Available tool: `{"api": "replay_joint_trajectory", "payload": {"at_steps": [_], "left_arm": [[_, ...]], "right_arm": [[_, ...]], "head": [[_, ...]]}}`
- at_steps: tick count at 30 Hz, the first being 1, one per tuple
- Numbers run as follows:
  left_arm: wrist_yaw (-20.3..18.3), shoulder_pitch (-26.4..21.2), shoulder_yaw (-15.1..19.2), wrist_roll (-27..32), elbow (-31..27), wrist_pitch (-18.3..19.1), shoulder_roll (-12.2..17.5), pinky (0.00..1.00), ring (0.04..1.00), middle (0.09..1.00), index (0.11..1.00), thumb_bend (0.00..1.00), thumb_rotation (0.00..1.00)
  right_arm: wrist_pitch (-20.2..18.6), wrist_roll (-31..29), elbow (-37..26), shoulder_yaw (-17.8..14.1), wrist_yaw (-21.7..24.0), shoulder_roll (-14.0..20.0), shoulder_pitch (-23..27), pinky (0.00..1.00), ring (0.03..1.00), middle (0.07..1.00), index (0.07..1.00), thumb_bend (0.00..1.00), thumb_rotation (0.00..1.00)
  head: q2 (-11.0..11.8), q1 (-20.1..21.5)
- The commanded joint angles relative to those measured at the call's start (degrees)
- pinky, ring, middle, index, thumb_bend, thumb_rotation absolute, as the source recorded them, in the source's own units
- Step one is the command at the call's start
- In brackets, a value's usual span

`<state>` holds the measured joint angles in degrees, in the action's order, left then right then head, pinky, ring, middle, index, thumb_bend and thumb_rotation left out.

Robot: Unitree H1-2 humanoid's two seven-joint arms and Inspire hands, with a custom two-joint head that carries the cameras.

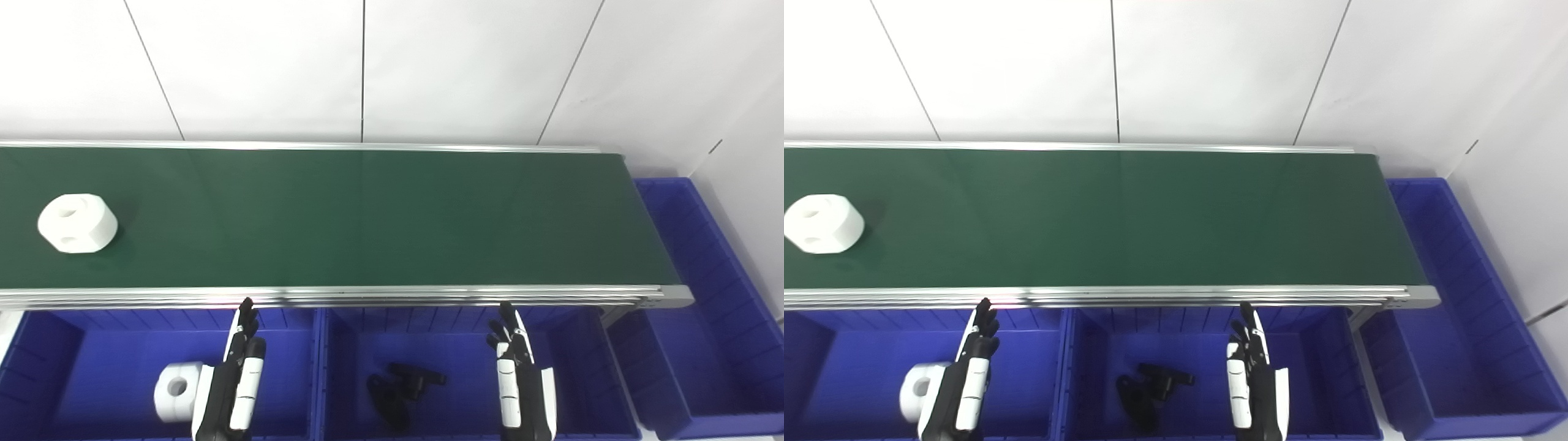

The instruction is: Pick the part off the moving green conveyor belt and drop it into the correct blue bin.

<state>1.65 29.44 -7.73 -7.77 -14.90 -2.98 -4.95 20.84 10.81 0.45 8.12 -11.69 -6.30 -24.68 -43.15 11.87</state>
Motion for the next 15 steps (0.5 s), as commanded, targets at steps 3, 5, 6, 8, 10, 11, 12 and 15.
{"api": "replay_joint_trajectory", "payload": {"at_steps": [3, 5, 6, 8, 10, 11, 12, 15], "left_arm": [[0.65, 0.01, -0.39, -0.64, -0.86, -2.17, -0.27, 1.0, 0.982, 1.0, 1.0, 0.6, 1.0], [0.63, 0.04, -0.39, -0.5, -0.76, -2.39, -0.28, 1.0, 0.979, 1.0, 1.0, 0.6, 0.99], [0.59, 0.06, -0.42, -0.48, -0.79, -2.44, -0.27, 1.0, 0.979, 1.0, 1.0, 0.61, 0.99], [0.46, 0.12, -0.5, -0.18, -0.86, -2.67, -0.29, 1.0, 0.98, 1.0, 1.0, 0.62, 0.98], [0.38, 0.15, -0.54, 0.09, -0.73, -2.87, -0.3, 1.0, 0.984, 1.0, 1.0, 0.61, 0.97], [0.37, 0.17, -0.57, 0.16, -0.65, -2.95, -0.31, 1.0, 0.985, 1.0, 1.0, 0.6, 0.97], [0.36, 0.19, -0.64, 0.18, -0.5, -3.09, -0.34, 1.0, 0.986, 1.0, 1.0, 0.6, 0.97], [0.81, 0.36, -0.96, -0.62, 0.24, -3.78, -0.67, 1.0, 0.984, 0.998, 1.0, 0.6, 0.97]], "right_arm": [[1.94, 0.39, -0.87, 0.27, 0.53, -0.21, 0.04, 0.86, 0.904, 0.949, 0.942, 0.58, 1.0], [1.88, 0.53, -0.88, 0.29, 0.53, -0.15, 0.03, 0.86, 0.903, 0.946, 0.941, 0.58, 1.0], [1.88, 0.57, -0.84, 0.28, 0.53, -0.12, 0.03, 0.86, 0.903, 0.947, 0.942, 0.58, 1.0], [1.96, 0.32, -0.79, 0.27, 0.59, -0.12, 0.04, 0.86, 0.903, 0.945, 0.941, 0.57, 1.0], [1.86, 0.41, -0.75, 0.24, 0.55, -0.11, 0.01, 0.86, 0.901, 0.942, 0.94, 0.57, 1.0], [1.79, 0.46, -0.76, 0.24, 0.55, -0.08, -0.01, 0.86, 0.9, 0.942, 0.94, 0.57, 1.0], [1.77, 0.47, -0.79, 0.24, 0.57, -0.03, -0.05, 0.86, 0.9, 0.942, 0.941, 0.57, 1.0], [2.09, 0.45, -0.53, 0.04, 0.54, 0.33, -0.16, 0.86, 0.897, 0.941, 0.942, 0.56, 1.0]], "head": [[-0.02, -0.18], [-0.03, -0.21], [-0.03, -0.21], [-0.04, -0.23], [0.11, -0.6], [0.16, -0.71], [0.5, -1.44], [1.79, -3.98]]}}
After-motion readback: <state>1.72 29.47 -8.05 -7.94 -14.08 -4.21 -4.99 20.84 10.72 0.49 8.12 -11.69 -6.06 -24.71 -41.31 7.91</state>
